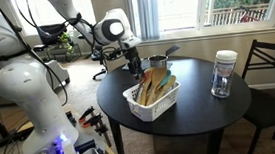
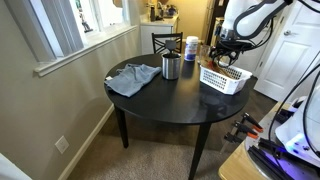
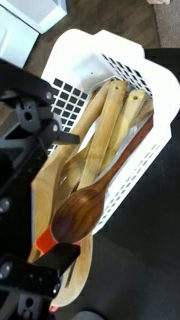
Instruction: Put the brown spoon in the silver holder.
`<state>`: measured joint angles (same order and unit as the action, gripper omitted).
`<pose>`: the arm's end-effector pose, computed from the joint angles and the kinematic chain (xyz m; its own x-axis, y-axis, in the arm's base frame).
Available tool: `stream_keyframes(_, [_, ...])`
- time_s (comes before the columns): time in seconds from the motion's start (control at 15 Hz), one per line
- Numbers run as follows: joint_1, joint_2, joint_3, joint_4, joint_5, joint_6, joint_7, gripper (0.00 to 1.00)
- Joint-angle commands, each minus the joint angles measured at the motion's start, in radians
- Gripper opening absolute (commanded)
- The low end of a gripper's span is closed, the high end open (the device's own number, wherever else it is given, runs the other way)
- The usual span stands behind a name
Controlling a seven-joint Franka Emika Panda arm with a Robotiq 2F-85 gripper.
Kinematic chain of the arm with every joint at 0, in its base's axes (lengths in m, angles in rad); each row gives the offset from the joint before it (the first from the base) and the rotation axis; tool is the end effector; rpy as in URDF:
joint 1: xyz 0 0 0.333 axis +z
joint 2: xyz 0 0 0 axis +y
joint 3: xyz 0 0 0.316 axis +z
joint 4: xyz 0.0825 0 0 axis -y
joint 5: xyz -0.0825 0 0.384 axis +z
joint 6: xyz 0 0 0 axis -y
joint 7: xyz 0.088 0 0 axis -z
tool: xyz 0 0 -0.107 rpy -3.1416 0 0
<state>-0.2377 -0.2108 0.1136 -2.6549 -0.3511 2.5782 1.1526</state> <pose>0.4224 -0.0480 0.3223 0.5299 -0.8074 0.2594 -0.8380 -0.5455 0.0142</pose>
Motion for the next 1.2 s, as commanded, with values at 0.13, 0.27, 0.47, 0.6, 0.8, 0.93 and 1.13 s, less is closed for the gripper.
stream_keyframes(0.13, [-0.002, 0.044, 0.006, 0.03, -0.132, -0.031, 0.363, 1.0])
stream_keyframes(0.27, [0.009, 0.054, -0.002, 0.033, -0.144, -0.04, 0.43, 1.0])
stream_keyframes(0.47, [0.031, 0.061, -0.015, 0.04, -0.132, -0.046, 0.475, 1.0])
stream_keyframes(0.6, [0.044, 0.06, -0.021, 0.045, -0.121, -0.046, 0.49, 1.0])
stream_keyframes(0.8, [0.055, 0.067, -0.032, 0.057, -0.108, -0.055, 0.521, 1.0])
stream_keyframes(0.93, [0.059, 0.074, -0.042, 0.067, -0.093, -0.066, 0.539, 1.0])
stream_keyframes(1.13, [0.068, 0.084, -0.061, 0.088, -0.062, -0.093, 0.552, 1.0])
